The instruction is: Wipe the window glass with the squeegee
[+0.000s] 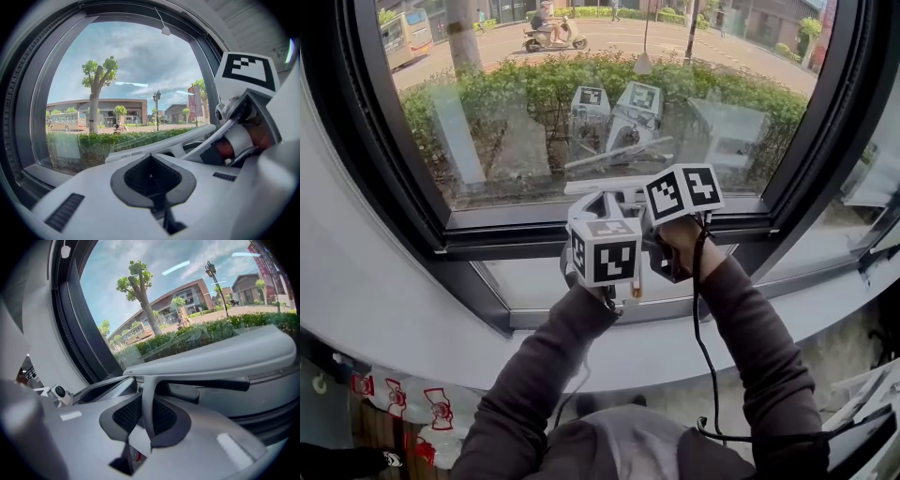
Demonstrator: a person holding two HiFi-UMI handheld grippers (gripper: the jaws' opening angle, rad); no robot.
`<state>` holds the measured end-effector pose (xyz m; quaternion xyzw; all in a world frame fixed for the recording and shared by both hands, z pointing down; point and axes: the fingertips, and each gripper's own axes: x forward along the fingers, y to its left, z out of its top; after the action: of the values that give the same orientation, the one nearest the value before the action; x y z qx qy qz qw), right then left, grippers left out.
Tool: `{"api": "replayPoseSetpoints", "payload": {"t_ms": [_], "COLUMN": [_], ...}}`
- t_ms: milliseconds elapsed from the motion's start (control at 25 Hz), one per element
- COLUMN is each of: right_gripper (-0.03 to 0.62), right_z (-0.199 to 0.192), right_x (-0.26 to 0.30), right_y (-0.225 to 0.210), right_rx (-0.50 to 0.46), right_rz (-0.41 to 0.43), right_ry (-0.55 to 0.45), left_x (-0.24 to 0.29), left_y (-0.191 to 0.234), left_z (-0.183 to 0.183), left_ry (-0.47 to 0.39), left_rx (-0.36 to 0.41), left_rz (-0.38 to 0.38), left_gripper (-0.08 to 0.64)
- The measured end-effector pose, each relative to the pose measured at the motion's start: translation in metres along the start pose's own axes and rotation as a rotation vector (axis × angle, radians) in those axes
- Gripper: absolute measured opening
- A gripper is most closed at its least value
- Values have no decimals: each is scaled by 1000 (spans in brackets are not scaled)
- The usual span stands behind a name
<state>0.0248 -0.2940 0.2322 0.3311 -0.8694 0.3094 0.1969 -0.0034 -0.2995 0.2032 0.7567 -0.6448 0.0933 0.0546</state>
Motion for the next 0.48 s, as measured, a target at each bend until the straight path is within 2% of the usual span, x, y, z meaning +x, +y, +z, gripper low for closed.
{"api": "replayPoseSetpoints", "payload": {"t_ms": [320,480], "right_gripper": [41,40], "right_z": [-14,-18], "right_x": [18,21], "right_y": [5,9], "right_rx": [19,-9], "right_rz": [-36,-70], "right_ry": [7,-18], "left_x": [2,-2], "left_y": [13,17], "left_z": [-18,-23], "left_ry": [15,0], "left_rx": [-12,-17], "left_rz": [-49,-79], "left_gripper": [-2,-2]}}
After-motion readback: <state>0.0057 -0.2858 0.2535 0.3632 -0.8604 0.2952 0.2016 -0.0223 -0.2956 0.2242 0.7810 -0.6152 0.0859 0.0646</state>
